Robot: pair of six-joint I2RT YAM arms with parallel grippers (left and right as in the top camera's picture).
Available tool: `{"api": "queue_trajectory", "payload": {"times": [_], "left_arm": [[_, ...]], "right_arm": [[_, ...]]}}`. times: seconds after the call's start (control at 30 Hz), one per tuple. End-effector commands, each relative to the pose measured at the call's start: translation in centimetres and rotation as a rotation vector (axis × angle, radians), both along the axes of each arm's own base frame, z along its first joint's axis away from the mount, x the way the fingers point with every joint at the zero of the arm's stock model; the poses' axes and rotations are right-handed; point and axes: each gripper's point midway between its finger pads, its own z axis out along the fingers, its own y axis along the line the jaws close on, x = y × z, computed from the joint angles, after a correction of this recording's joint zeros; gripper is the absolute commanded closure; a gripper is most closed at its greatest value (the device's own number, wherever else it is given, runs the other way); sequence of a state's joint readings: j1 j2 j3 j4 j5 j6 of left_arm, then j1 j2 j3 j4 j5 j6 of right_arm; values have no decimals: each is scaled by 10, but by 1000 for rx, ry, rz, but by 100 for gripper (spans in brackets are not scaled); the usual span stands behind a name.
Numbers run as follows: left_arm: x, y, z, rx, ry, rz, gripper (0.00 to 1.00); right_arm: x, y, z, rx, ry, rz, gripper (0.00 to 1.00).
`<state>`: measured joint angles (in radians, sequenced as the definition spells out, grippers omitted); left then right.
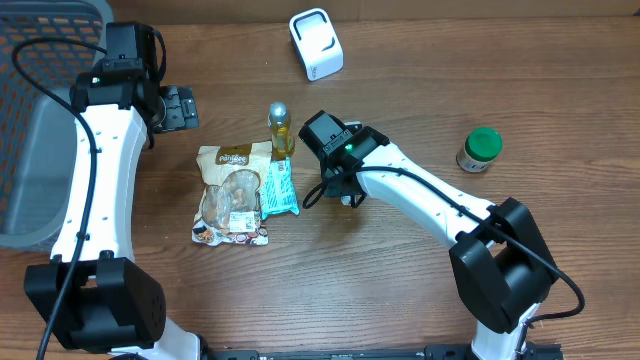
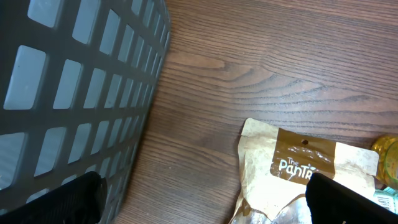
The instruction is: Scan the item barcode
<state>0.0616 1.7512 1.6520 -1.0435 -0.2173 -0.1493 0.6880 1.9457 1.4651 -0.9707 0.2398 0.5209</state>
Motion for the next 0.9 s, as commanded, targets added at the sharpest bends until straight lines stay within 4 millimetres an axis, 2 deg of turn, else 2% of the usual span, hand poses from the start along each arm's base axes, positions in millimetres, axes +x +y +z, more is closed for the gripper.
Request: {"api": "queue_trajectory", "payload": {"times": [0.0,0.2,0.7,0.73,0.87], "left_arm": [[3,4,13,7,-31,-4,0],[3,4,13,7,-31,-4,1],[3,4,13,7,-31,-4,0],[3,4,13,7,-31,-4,0],[3,4,13,7,-31,-4,0]], "right_arm": [[0,-2,-3,-13,-3,-5,91],[0,-2,-4,-12,-3,-8,90],[-2,1,-22,-17,36,-4,89],[-2,1,-22,-17,37,-5,84],[-2,1,-23,-17,37,-4,76]]}}
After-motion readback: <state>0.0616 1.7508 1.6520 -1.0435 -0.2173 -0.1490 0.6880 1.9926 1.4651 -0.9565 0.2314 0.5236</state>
